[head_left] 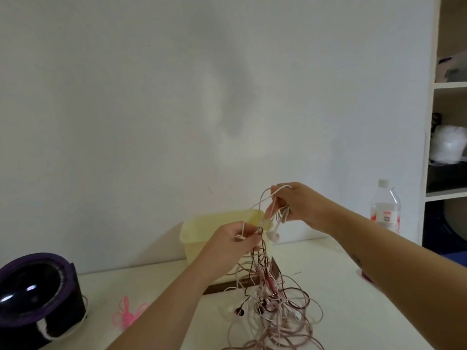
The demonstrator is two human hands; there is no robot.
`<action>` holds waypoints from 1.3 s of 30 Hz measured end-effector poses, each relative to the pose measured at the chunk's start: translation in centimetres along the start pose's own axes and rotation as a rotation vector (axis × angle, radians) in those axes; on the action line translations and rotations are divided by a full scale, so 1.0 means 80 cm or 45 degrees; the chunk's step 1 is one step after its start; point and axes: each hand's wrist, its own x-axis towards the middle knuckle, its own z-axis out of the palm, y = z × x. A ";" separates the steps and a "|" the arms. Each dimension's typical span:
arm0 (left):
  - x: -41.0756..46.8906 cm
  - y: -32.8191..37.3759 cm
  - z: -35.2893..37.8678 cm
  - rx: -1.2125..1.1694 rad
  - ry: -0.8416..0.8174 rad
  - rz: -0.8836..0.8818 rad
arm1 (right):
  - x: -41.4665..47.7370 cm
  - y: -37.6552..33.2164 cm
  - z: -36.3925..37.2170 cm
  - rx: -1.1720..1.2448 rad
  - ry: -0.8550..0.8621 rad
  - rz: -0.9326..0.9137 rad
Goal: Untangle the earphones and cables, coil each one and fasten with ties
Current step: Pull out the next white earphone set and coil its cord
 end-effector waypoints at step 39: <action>-0.004 0.019 -0.023 -0.244 0.093 -0.069 | -0.007 0.019 0.014 -0.363 -0.288 -0.189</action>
